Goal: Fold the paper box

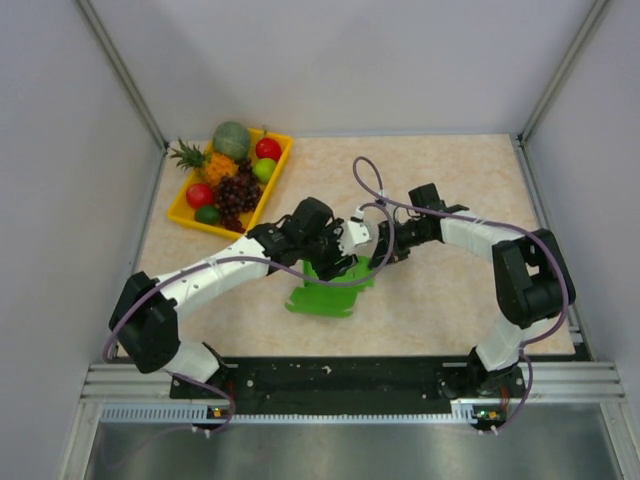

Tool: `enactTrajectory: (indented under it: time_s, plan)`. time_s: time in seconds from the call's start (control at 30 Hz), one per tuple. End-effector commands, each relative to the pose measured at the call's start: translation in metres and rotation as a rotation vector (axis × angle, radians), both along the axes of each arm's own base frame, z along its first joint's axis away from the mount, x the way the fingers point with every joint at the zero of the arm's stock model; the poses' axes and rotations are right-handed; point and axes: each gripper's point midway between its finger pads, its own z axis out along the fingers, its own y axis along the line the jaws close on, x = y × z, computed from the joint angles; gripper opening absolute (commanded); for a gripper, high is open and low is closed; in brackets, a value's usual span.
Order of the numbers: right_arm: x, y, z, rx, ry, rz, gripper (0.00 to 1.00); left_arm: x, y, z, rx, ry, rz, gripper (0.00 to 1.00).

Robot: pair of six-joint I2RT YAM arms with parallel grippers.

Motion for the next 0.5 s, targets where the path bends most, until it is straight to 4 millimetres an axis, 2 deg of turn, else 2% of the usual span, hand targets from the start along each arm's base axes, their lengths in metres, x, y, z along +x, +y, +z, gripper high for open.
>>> enactTrajectory:
  time_s: [0.0,0.13,0.2,0.27,0.37,0.47]
  plan:
    - [-0.006,0.013,0.031,0.08,-0.105,0.074,0.0,0.011,0.009,0.022,-0.051,-0.089,0.087,0.65]
    - [-0.013,0.018,0.038,0.111,-0.105,0.1,0.0,0.02,0.017,0.022,-0.035,-0.227,0.055,0.61]
    - [-0.014,0.018,0.042,0.119,-0.115,0.103,0.0,0.025,0.022,0.02,-0.024,-0.278,0.069,0.56]
    - [-0.017,0.018,0.042,0.122,-0.115,0.108,0.0,0.032,0.025,0.027,-0.031,-0.342,0.076,0.54]
    - [-0.019,0.019,0.044,0.128,-0.121,0.115,0.0,0.038,0.027,0.028,-0.04,-0.389,0.099,0.53]
    - [-0.02,0.021,0.047,0.141,-0.123,0.125,0.0,0.037,0.025,0.03,-0.056,-0.388,0.093,0.46]
